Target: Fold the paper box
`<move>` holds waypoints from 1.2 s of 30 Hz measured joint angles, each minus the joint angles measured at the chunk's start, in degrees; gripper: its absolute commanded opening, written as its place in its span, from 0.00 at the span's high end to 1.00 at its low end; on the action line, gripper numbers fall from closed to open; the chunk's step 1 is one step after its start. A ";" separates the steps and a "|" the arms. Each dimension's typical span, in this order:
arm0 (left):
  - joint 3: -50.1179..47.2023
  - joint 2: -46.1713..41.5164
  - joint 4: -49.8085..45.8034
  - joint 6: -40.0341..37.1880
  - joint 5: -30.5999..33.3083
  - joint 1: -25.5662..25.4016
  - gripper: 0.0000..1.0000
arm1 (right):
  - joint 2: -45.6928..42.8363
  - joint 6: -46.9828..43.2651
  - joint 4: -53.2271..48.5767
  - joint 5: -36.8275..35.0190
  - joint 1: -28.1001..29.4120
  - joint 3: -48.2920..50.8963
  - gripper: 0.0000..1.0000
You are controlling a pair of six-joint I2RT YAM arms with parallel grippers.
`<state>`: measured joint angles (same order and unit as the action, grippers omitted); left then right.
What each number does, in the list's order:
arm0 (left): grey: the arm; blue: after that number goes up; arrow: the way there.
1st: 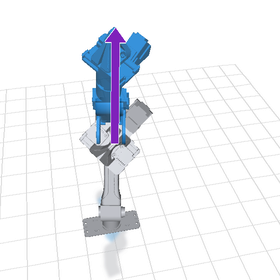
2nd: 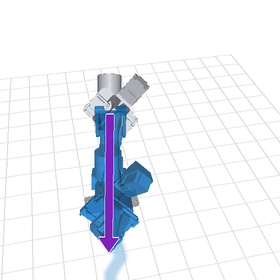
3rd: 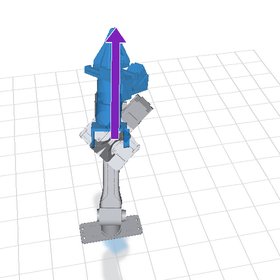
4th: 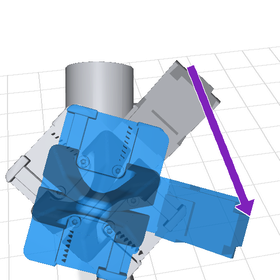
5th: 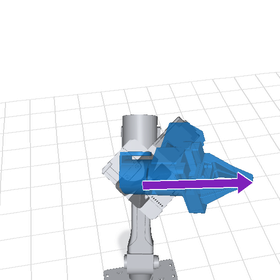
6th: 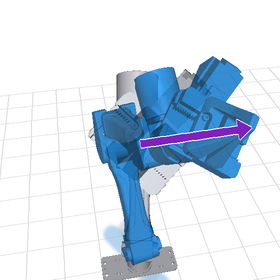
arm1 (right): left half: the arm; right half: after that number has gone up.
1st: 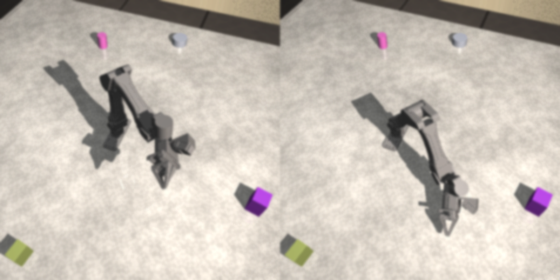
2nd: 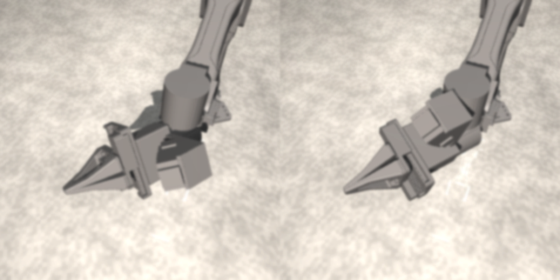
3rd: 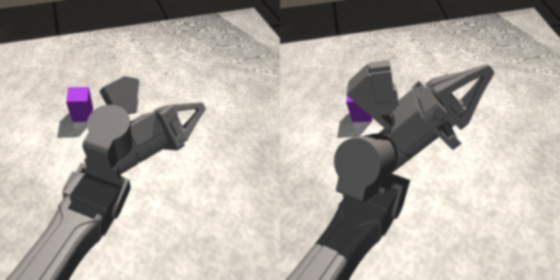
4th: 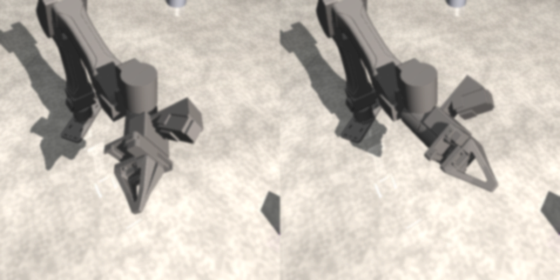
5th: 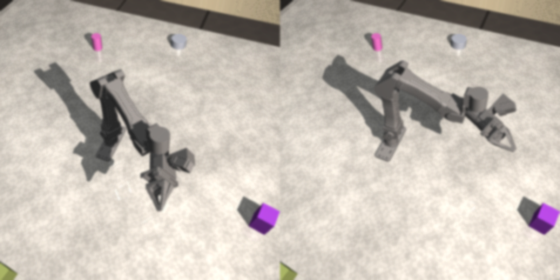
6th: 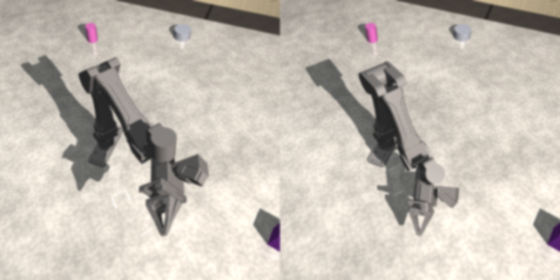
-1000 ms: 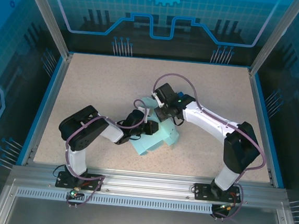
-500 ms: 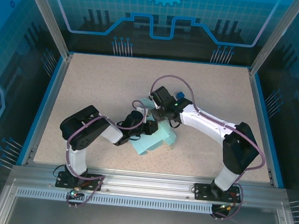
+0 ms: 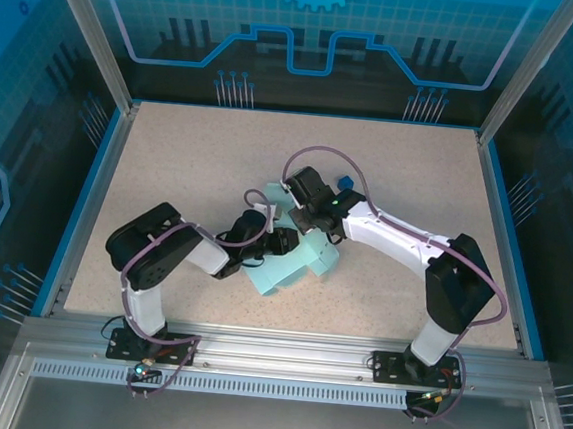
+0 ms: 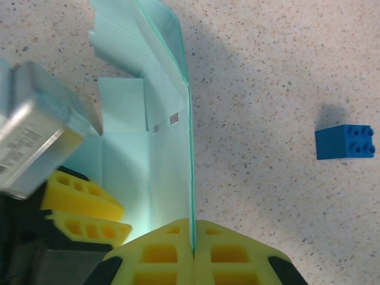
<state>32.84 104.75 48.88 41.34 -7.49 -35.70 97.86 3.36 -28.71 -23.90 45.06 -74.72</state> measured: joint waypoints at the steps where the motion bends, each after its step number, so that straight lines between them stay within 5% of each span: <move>1: -0.02 -0.70 -0.70 -0.02 0.00 0.31 0.69 | 0.11 -1.16 0.42 -0.48 0.00 0.00 1.00; 26: -5.05 -8.41 -8.50 0.59 0.83 2.91 0.69 | 5.60 -21.99 16.92 -17.07 3.56 5.49 1.00; 36: -6.86 -14.32 -10.21 -0.81 0.81 6.56 0.50 | 4.61 -24.98 18.82 -16.11 3.69 6.88 1.00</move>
<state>25.98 90.43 38.68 40.53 -6.68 -29.15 102.48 -21.63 -9.89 -40.01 48.75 -67.83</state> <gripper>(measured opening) 0.469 0.054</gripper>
